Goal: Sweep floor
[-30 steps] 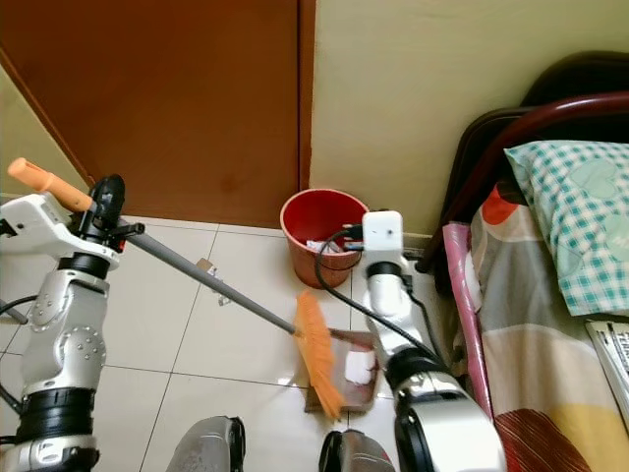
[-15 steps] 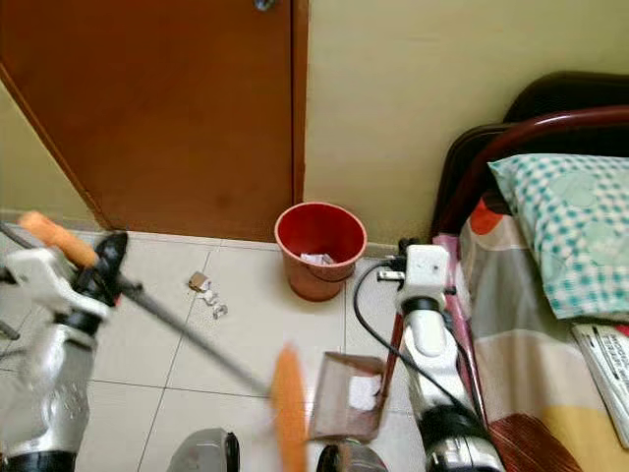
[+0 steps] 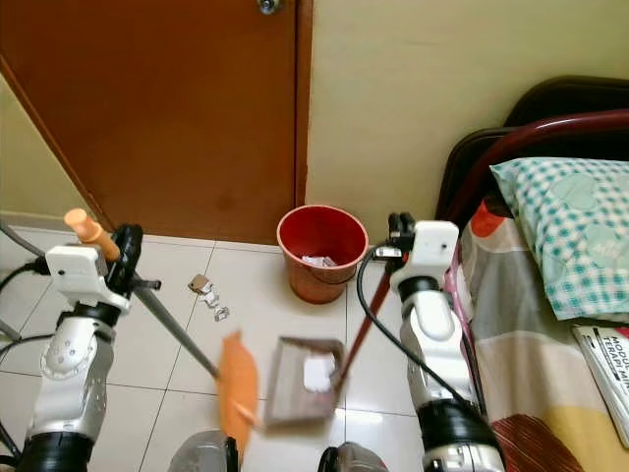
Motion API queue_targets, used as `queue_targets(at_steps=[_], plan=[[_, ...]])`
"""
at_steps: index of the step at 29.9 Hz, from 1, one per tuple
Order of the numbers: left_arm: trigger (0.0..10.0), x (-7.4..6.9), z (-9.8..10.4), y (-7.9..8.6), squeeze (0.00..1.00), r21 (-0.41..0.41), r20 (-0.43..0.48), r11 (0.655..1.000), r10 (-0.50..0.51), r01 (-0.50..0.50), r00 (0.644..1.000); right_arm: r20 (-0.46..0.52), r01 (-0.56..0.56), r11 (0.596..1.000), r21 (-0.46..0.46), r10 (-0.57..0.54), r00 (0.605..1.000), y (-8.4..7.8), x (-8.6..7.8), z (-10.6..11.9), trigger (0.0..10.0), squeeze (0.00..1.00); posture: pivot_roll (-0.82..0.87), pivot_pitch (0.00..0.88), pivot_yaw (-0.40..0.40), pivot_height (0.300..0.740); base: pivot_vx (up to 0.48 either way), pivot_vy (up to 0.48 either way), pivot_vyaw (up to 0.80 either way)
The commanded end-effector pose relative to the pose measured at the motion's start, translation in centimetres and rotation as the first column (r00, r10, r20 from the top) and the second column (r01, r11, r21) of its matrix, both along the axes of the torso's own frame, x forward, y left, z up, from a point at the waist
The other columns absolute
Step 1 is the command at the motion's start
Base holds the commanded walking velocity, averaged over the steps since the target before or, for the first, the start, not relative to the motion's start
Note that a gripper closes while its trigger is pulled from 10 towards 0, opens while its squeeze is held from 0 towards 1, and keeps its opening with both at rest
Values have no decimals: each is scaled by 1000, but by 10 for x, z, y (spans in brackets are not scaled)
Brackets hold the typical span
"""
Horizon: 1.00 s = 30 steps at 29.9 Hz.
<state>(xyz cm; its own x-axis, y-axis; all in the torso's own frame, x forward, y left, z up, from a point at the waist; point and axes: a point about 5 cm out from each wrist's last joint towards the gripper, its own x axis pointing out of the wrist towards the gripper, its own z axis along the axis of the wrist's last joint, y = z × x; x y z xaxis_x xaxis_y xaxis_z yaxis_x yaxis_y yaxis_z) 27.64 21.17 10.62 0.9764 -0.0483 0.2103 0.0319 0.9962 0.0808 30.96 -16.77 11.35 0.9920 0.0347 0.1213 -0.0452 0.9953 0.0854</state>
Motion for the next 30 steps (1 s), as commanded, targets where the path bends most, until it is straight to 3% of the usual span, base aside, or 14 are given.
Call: queue_targets(at_steps=[1,3,5,14,16,24,30], plan=[[10000,1,5,3,0,34,32,999,7,-8,999,50,-12,1000,19,11,999,1,4,15,10000,0,30,0,-3,740,0,0,0],[10000,1,1,4,0,67,12,998,18,-19,1000,54,-28,999,41,25,998,7,6,20,10000,0,30,0,-5,740,0,0,0],[10000,-2,-9,10,0,126,-23,988,97,-93,995,62,-45,996,76,40,997,14,10,28,10000,0,27,0,-6,740,0,0,0],[10000,-10,-29,6,0,137,-61,982,141,-132,988,106,-84,986,145,69,992,27,22,56,10000,0,23,0,-15,740,0,0,0],[10000,-10,-33,1,0,135,-68,983,134,-124,989,155,-111,978,174,84,984,34,29,78,10000,0,21,0,-16,740,0,0,0],[10000,-8,-36,-7,0,121,-72,986,122,-112,990,379,-138,986,92,94,921,36,45,152,10000,0,19,0,-22,740,0,0,0],[10000,-8,-37,-9,0,116,-70,987,124,-116,990,461,-121,992,43,88,883,32,52,180,10000,0,22,0,-28,740,0,0,0]])
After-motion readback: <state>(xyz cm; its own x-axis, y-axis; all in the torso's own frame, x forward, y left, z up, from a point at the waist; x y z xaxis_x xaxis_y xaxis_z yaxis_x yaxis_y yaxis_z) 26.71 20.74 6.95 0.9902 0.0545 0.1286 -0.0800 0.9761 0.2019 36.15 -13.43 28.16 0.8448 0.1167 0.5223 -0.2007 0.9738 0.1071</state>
